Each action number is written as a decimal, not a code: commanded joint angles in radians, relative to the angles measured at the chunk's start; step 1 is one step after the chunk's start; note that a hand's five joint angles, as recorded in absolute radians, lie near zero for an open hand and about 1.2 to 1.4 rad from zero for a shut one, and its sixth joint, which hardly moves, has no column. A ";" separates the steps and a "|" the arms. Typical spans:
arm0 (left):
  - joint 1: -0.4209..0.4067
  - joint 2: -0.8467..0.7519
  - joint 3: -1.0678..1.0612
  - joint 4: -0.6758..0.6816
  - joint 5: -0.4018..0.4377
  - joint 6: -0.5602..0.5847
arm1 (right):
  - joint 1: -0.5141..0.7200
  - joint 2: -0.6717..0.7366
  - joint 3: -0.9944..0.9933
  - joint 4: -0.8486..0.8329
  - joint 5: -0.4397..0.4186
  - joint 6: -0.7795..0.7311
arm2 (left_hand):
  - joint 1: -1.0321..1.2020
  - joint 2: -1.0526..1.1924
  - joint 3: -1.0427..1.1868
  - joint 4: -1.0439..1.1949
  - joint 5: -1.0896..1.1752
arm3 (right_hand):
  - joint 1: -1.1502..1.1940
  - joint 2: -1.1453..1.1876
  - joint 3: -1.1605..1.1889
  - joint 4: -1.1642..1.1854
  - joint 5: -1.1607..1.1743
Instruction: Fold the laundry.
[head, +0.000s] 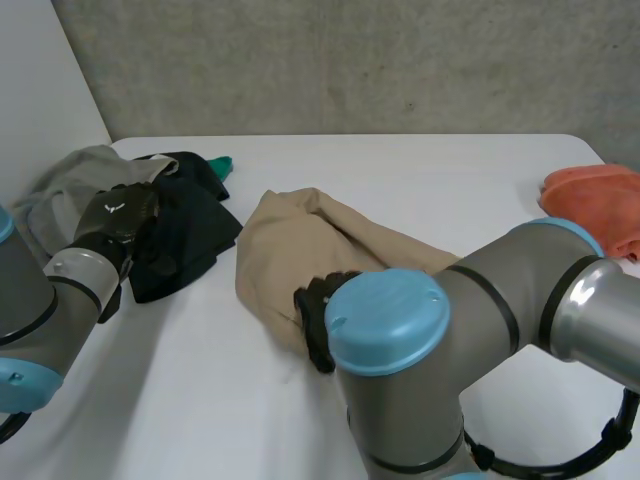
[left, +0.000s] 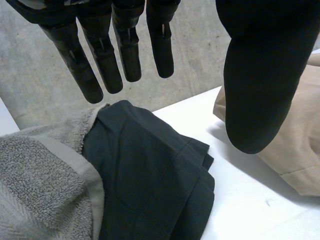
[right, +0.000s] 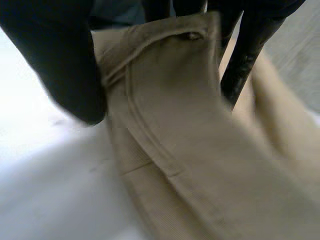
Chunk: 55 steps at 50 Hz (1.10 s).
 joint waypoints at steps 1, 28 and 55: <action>-0.010 -0.013 0.012 0.000 0.001 -0.003 | -0.069 -0.175 0.073 -0.163 0.000 -0.216 | -0.013 -0.006 -0.006 0.007 0.013 | 0.477 0.325 0.350 0.351 0.395; -0.257 -0.320 0.216 0.014 0.011 -0.194 | -0.238 -0.582 0.171 -0.116 -0.124 -0.395 | -0.039 -0.033 -0.033 -0.019 -0.014 | 0.477 0.325 0.350 0.351 0.395; -0.334 -0.257 0.281 -0.016 -0.072 -0.155 | -0.420 -0.623 0.225 -0.073 -0.166 -0.427 | 0.929 0.936 0.936 0.949 0.955 | 0.477 0.325 0.350 0.351 0.395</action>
